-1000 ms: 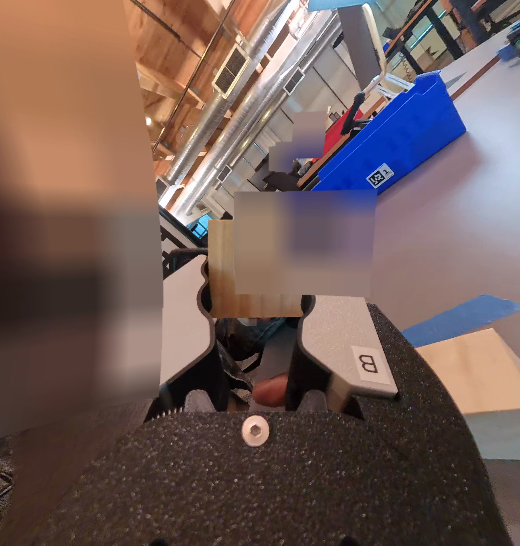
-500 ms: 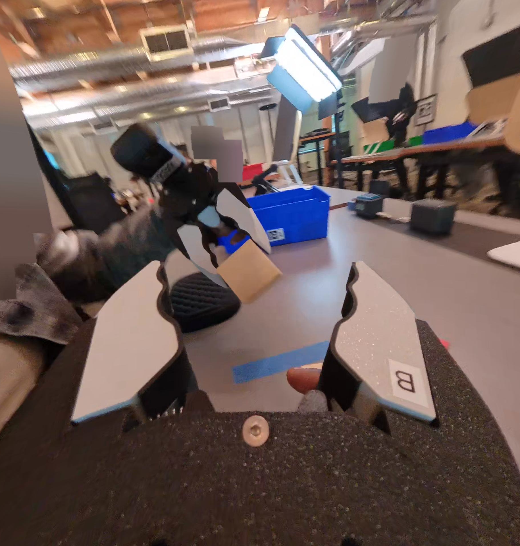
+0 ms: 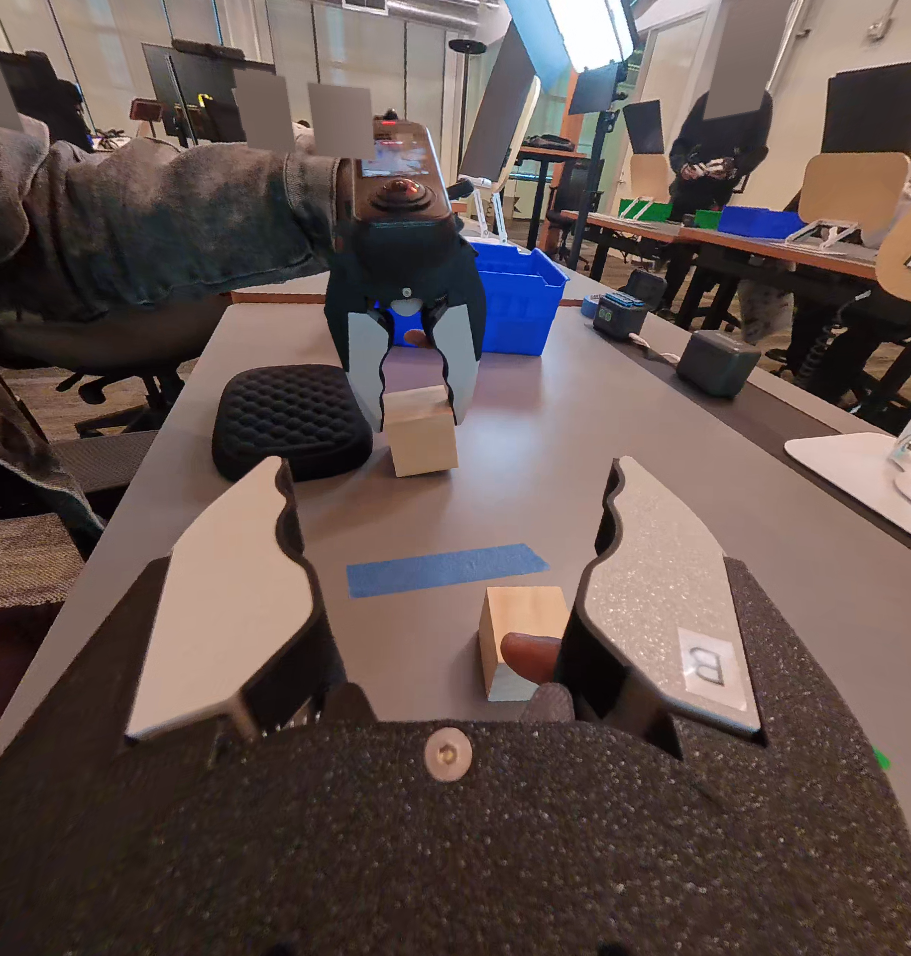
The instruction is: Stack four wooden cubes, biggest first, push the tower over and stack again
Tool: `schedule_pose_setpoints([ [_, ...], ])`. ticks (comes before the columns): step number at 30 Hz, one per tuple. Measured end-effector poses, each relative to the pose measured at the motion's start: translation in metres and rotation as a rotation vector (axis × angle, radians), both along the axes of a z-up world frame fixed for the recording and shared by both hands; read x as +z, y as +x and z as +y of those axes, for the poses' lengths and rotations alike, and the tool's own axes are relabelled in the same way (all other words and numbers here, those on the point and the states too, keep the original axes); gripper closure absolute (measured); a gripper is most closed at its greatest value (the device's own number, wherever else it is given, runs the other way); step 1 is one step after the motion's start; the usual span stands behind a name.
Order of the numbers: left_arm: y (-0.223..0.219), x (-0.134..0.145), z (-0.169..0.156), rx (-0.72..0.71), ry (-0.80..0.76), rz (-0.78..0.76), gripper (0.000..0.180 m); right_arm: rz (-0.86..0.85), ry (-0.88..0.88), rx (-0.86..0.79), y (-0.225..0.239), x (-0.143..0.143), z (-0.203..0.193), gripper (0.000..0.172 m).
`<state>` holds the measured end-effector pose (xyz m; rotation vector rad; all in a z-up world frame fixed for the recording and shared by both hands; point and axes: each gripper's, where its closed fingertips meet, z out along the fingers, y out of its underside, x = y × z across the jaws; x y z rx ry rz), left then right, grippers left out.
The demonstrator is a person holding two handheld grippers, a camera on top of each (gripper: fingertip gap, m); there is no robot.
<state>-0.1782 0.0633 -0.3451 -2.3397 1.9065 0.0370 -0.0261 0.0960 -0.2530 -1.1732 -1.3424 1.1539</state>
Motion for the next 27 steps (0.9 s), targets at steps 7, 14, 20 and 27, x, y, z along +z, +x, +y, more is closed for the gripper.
schedule_pose_setpoints([
  [7,0.001,-0.001,0.001,0.058,-0.027,-0.026,0.121,-0.021,0.016,0.015,0.0,-0.004,-0.003,0.061],
  [14,-0.002,0.012,0.013,0.083,0.128,-0.079,0.098,-0.139,-0.008,-0.086,0.004,-0.025,0.019,0.073],
  [20,0.061,0.089,0.026,0.125,0.601,-0.633,0.089,-0.455,-0.087,-0.213,0.01,-0.079,0.045,0.093],
  [27,0.123,0.122,0.008,0.177,1.03,-1.065,0.094,-0.409,-0.329,-0.143,0.007,-0.073,0.035,0.129],
])
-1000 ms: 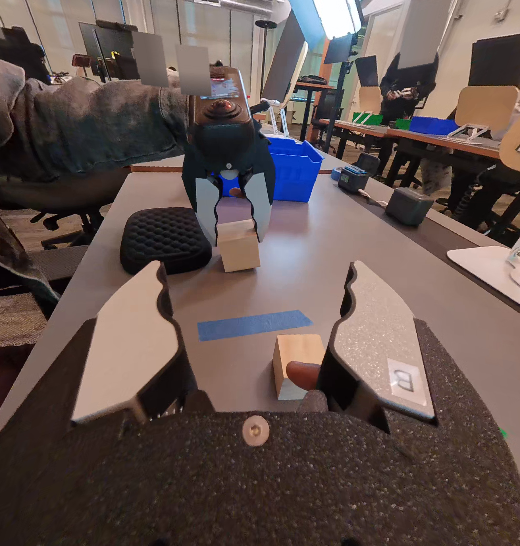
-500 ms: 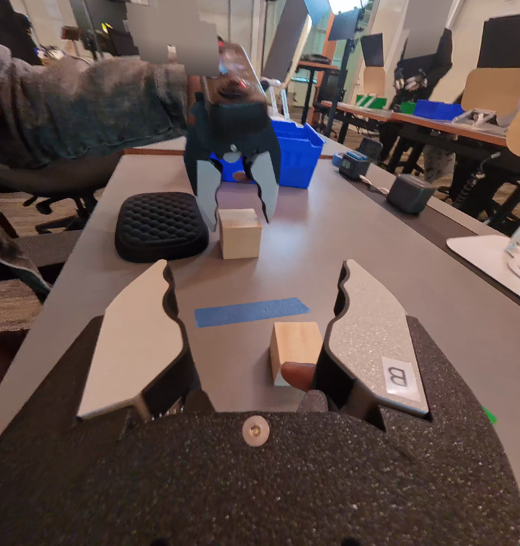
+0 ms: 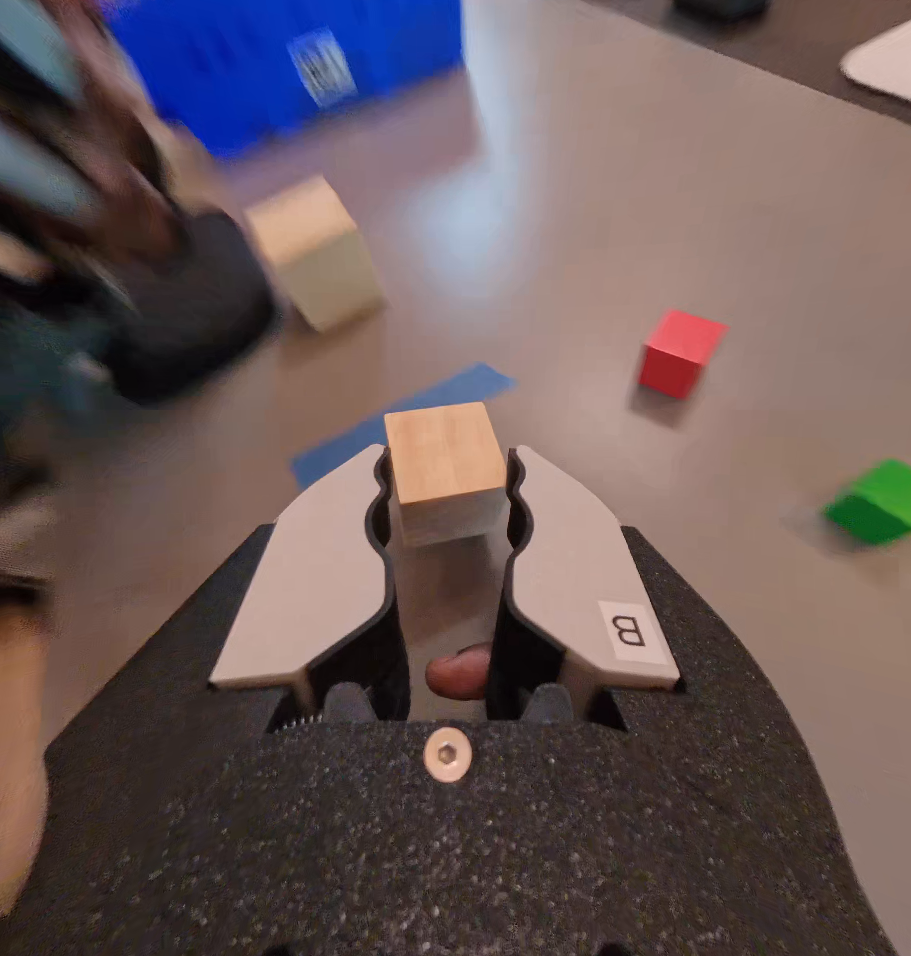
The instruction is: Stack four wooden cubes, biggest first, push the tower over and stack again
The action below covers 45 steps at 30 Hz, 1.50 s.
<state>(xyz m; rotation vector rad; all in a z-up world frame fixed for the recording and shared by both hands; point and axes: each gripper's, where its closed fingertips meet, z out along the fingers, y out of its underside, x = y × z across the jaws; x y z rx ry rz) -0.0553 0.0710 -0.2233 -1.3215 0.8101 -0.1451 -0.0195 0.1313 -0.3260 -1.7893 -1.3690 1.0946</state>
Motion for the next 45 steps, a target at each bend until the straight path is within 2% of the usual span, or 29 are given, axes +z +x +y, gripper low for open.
schedule_pose_setpoints([
  [3,0.019,-0.013,0.001,0.08,0.115,0.098,0.094,0.397,-0.435,0.181,0.0,0.061,-0.03,0.13],
  [4,0.026,-0.016,0.0,0.088,0.155,0.147,0.095,0.483,-0.559,0.241,0.004,0.075,-0.036,0.13],
  [6,0.037,-0.019,-0.001,0.083,0.217,0.252,0.098,0.527,-0.708,0.338,0.009,0.083,-0.046,0.13],
  [8,0.045,-0.024,-0.003,0.029,0.209,0.335,0.099,0.489,-0.735,0.407,0.01,0.082,-0.058,0.13],
  [12,0.055,-0.026,-0.019,-0.159,0.135,0.365,0.107,0.407,-0.693,0.492,0.009,0.076,-0.077,0.13],
  [15,0.059,-0.034,-0.03,-0.27,0.043,0.406,0.131,0.386,-0.676,0.532,0.009,0.075,-0.085,0.127],
  [17,0.056,-0.033,-0.031,-0.266,0.038,0.438,0.132,0.404,-0.635,0.539,0.008,0.076,-0.086,0.126],
  [19,0.04,-0.027,-0.028,-0.213,-0.003,0.487,0.133,0.458,-0.473,0.51,0.002,0.079,-0.084,0.124],
  [20,0.025,-0.021,-0.024,-0.168,-0.038,0.504,0.133,0.475,-0.353,0.482,-0.001,0.08,-0.084,0.101],
  [23,-0.038,-0.017,-0.02,-0.07,-0.265,0.615,0.133,0.519,0.108,0.376,-0.015,0.073,-0.079,0.054],
  [24,-0.062,-0.017,-0.017,-0.024,-0.336,0.67,0.133,0.526,0.236,0.365,-0.019,0.07,-0.08,0.045],
  [25,-0.084,-0.02,-0.015,0.016,-0.41,0.733,0.133,0.509,0.318,0.373,-0.021,0.065,-0.082,0.044],
  [28,-0.12,-0.033,-0.013,0.035,-0.588,0.899,0.133,0.45,0.281,0.386,-0.028,0.053,-0.086,0.036],
  [31,-0.126,-0.051,-0.012,-0.021,-0.728,1.011,0.133,0.436,0.257,0.377,-0.029,0.049,-0.084,0.036],
  [35,-0.137,-0.067,-0.002,0.035,-0.852,1.14,0.132,0.437,0.267,0.372,-0.027,0.05,-0.083,0.041],
  [38,-0.135,-0.073,0.001,0.049,-0.893,1.131,0.132,0.43,0.27,0.373,-0.027,0.049,-0.083,0.043],
  [45,-0.128,-0.079,0.003,0.05,-0.882,1.115,0.132,0.424,0.272,0.376,-0.026,0.049,-0.083,0.045],
])
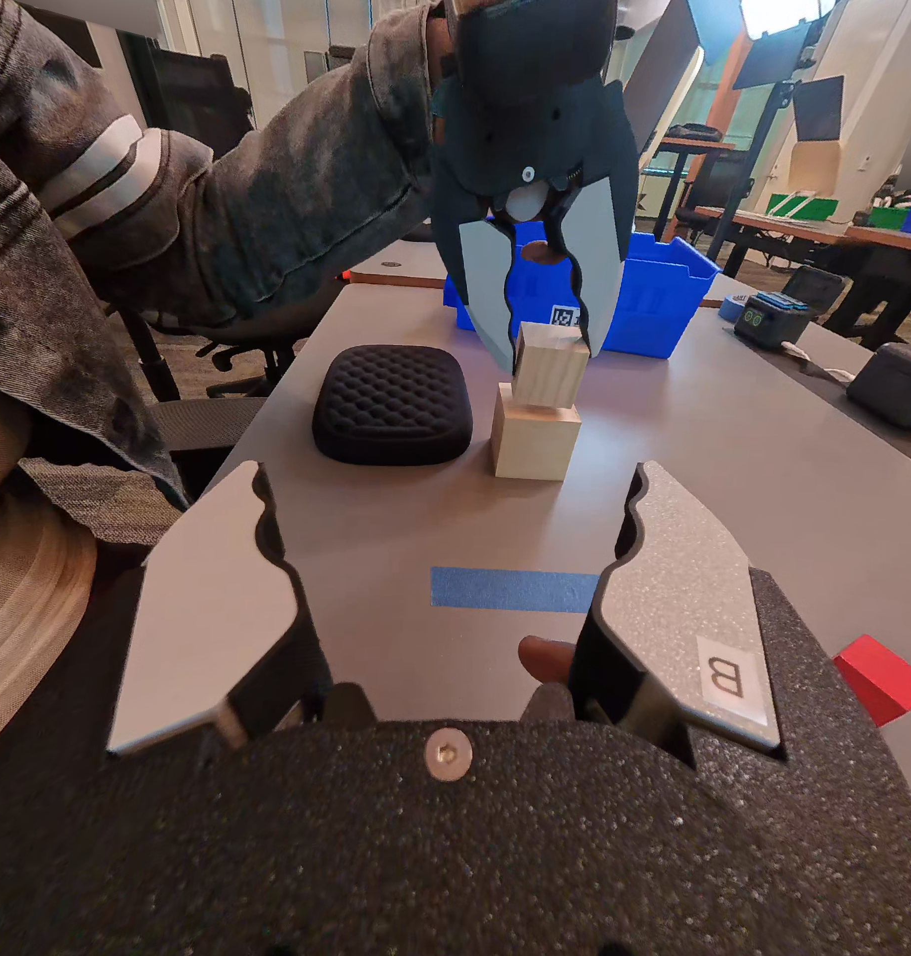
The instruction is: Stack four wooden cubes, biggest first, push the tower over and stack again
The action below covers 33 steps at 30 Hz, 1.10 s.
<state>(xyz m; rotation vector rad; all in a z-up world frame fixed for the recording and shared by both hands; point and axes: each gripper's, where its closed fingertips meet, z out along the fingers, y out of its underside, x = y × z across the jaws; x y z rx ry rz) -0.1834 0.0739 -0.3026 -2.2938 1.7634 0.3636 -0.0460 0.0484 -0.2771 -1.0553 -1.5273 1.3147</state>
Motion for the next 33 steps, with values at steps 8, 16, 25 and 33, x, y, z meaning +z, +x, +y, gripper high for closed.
schedule_pose_setpoints([
  [8,-0.003,-0.006,0.001,0.039,0.011,0.019,0.133,0.004,-0.004,0.003,0.001,0.001,0.0,0.047],
  [16,0.0,0.005,0.001,0.058,0.057,-0.066,0.126,0.002,-0.008,-0.001,0.001,0.001,0.001,0.047],
  [25,0.075,0.158,0.01,-0.039,0.873,-1.473,0.102,-0.023,-0.014,-0.137,-0.002,-0.004,0.028,0.058],
  [33,0.035,0.162,0.002,0.059,1.167,-1.678,0.104,-0.405,-0.105,-0.726,-0.004,-0.039,0.154,0.091],
])
